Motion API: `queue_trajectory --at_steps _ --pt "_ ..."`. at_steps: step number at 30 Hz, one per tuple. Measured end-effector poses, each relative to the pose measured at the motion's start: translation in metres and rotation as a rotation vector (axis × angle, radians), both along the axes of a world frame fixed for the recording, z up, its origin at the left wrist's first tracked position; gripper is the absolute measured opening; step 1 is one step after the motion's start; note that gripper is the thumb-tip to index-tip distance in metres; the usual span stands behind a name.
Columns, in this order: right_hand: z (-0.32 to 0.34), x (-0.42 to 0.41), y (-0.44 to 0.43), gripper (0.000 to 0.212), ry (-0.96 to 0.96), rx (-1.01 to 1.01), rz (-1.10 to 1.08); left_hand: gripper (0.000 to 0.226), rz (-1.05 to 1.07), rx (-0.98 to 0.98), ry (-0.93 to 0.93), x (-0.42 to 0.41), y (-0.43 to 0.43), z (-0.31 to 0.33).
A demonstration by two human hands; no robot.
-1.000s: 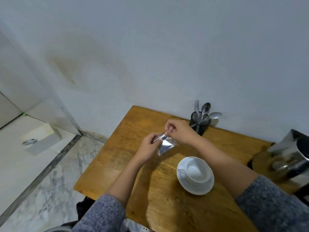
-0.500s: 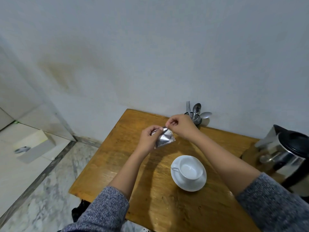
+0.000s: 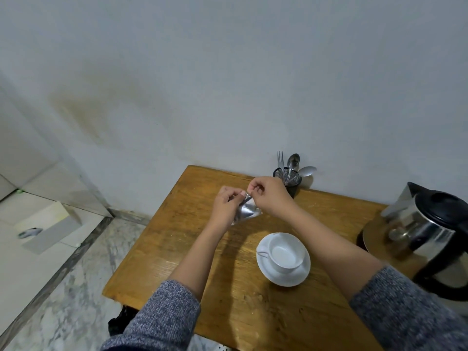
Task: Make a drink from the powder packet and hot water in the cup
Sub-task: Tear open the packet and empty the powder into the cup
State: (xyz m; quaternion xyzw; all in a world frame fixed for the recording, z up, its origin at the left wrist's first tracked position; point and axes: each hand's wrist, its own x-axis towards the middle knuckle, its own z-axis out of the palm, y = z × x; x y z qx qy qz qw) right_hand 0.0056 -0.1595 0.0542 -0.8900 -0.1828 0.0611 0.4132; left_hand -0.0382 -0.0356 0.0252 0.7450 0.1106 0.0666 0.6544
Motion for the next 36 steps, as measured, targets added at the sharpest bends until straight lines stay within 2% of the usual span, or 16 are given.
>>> queue_trajectory --at_steps 4,6,10,12,15,19,21,25,31,34,36 --pt "-0.008 0.0 -0.004 0.013 -0.195 -0.049 0.016 0.012 -0.001 -0.12 0.056 0.007 -0.001 0.002" --pt "-0.011 -0.001 -0.006 0.011 -0.294 -0.102 0.032 0.018 0.013 -0.146 0.081 0.01 -0.003 0.001" --pt "-0.013 -0.006 -0.004 0.014 -0.514 -0.221 0.176 0.019 0.095 -0.232 0.092 0.013 -0.002 -0.004" --pt "-0.017 -0.008 -0.002 0.012 -0.536 -0.233 0.206 0.02 0.139 -0.234 0.103 0.016 0.001 -0.01" --pt "-0.021 -0.007 0.0 0.014 -0.477 -0.196 0.235 0.032 0.195 -0.189 0.103 0.02 0.008 -0.014" --pt "-0.021 -0.009 0.006 0.023 -0.429 -0.122 0.385 0.048 0.2 -0.165 0.086 0.024 0.021 -0.016" --pt "-0.019 -0.008 0.008 0.017 -0.434 -0.102 0.44 0.051 0.23 -0.144 0.076 0.027 0.03 -0.019" --pt "-0.017 -0.002 0.017 0.012 -0.439 -0.083 0.496 0.039 0.289 -0.198 0.042 0.032 0.045 -0.024" --pt "-0.018 -0.011 0.042 0.021 -0.358 -0.001 0.491 0.027 0.376 -0.239 0.045 0.028 0.079 -0.027" --pt "-0.02 -0.016 0.055 0.015 -0.188 -0.015 0.445 0.027 0.441 -0.242 0.002 0.024 0.109 -0.034" --pt "-0.033 -0.012 0.065 0.012 0.04 -0.008 0.3 0.027 0.479 -0.24 -0.032 0.02 0.125 -0.037"
